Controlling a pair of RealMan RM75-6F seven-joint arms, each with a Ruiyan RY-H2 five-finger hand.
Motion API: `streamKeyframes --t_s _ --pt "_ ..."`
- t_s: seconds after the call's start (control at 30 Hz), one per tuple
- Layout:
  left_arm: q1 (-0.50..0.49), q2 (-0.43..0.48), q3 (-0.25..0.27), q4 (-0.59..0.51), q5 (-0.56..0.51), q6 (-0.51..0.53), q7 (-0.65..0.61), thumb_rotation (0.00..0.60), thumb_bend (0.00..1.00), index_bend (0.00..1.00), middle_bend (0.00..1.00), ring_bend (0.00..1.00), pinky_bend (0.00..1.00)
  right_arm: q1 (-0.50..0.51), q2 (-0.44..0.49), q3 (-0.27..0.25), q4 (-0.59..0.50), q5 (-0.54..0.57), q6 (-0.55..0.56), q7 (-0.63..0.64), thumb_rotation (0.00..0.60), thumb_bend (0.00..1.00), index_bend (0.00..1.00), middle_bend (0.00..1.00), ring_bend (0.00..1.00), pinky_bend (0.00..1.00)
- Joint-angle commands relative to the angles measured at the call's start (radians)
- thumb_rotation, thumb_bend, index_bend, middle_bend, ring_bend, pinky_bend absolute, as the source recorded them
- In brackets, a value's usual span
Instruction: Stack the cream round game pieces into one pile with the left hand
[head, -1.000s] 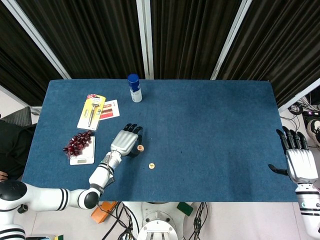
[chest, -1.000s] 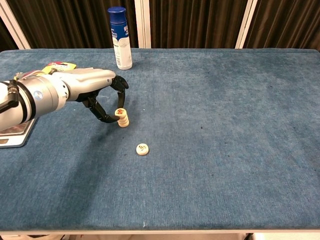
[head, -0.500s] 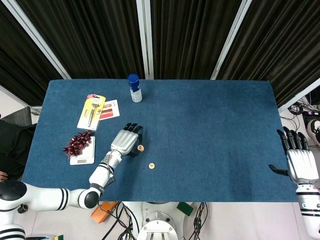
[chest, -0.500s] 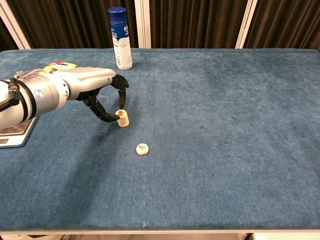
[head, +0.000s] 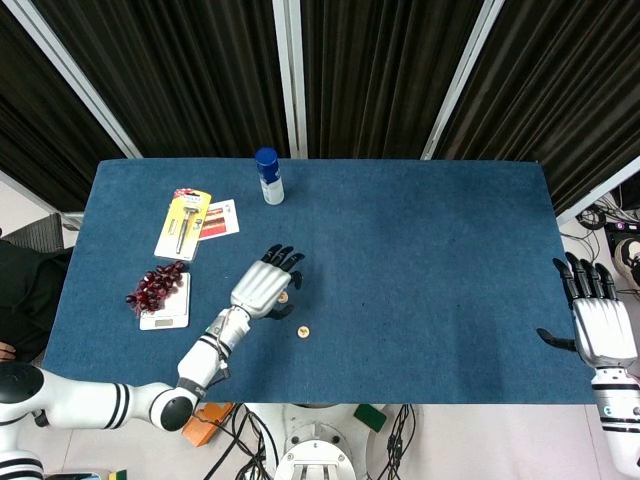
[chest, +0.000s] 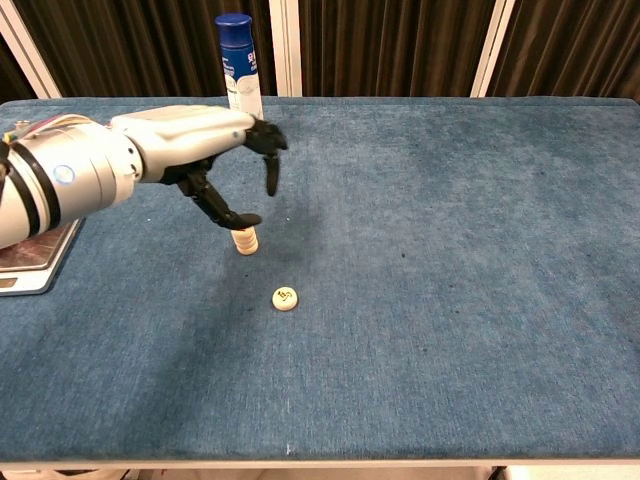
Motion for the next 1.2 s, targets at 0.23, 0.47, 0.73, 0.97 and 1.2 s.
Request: streamKeyframes --t_s 0.23,0.47,0.73,0.97,1.2 --pt "-0.024 -0.092 0.062 0.055 0.069 -0.023 0.1 0.6 0.3 0.42 0.06 0.0 0.0 -0.015 0.001 -0.006 0.01 0.001 0.013 0.015 0.6 0.09 0.0 0.02 0.0 0.02" --pt "-0.017 -0.127 0.084 0.081 0.047 -0.029 0.158 0.6 0.29 0.42 0.05 0.0 0.0 -0.013 -0.003 -0.006 0.018 -0.004 0.01 0.02 0.6 0.09 0.0 0.02 0.0 0.02" --pt "-0.002 -0.136 0.096 0.084 0.04 -0.027 0.18 0.6 0.28 0.42 0.04 0.0 0.0 -0.01 -0.006 -0.005 0.017 -0.005 0.006 0.017 0.6 0.09 0.0 0.02 0.0 0.02" --pt "0.008 -0.148 0.1 0.094 0.048 -0.03 0.183 0.6 0.28 0.42 0.04 0.0 0.0 -0.011 -0.005 -0.004 0.015 -0.004 0.007 0.012 0.6 0.09 0.0 0.02 0.0 0.02" --pt "0.014 -0.161 0.099 0.108 0.049 -0.036 0.187 0.6 0.28 0.44 0.04 0.0 0.0 -0.01 -0.005 -0.004 0.014 -0.002 0.003 0.011 0.6 0.09 0.0 0.02 0.0 0.02"
